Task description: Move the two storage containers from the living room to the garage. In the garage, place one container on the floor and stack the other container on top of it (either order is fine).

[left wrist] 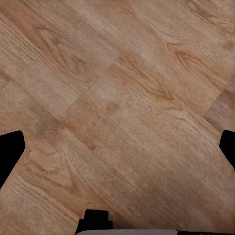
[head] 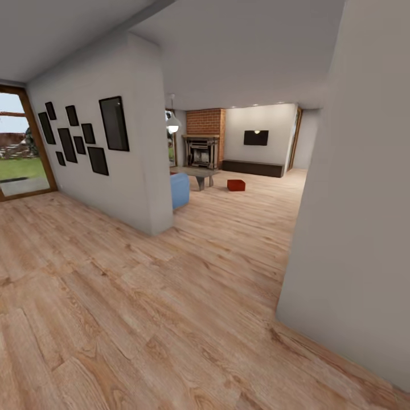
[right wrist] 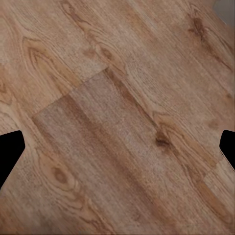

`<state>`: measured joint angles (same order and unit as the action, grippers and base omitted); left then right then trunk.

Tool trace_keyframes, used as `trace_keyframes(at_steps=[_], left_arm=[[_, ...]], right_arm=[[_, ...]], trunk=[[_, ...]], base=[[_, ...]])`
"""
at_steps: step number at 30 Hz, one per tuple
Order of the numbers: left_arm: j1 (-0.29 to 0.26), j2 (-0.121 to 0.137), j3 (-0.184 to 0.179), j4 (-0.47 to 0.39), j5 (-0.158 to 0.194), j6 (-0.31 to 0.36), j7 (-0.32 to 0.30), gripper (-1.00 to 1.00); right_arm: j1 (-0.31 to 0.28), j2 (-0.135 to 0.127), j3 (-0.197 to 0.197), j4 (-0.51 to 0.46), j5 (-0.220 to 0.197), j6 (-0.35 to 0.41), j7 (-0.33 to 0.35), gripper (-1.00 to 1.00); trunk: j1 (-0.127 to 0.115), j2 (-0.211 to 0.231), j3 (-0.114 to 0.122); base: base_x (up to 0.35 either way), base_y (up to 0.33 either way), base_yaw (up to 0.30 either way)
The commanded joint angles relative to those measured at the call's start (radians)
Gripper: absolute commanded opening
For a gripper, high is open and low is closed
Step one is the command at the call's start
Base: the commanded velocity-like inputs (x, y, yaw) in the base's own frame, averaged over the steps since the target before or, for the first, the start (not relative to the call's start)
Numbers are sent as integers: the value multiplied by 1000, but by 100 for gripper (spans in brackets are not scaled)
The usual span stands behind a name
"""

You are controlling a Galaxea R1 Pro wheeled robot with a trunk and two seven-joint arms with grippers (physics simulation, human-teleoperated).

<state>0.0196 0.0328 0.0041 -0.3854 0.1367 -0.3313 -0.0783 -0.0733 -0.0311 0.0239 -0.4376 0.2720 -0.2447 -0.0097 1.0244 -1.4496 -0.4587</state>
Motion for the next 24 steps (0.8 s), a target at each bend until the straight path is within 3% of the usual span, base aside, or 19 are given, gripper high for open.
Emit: trace_keyframes(at_steps=[1,24], left_arm=[[0,0,0,-1,11,0,-8,100],[0,2,0,-1,11,0,-8,100]], right_arm=[[0,0,2,0,3,-2,-1,100],[0,0,7,0,4,-2,-1,100]], trunk=[[1,0,-1],[1,0,-1]], base=[[329,0,0],[329,0,0]])
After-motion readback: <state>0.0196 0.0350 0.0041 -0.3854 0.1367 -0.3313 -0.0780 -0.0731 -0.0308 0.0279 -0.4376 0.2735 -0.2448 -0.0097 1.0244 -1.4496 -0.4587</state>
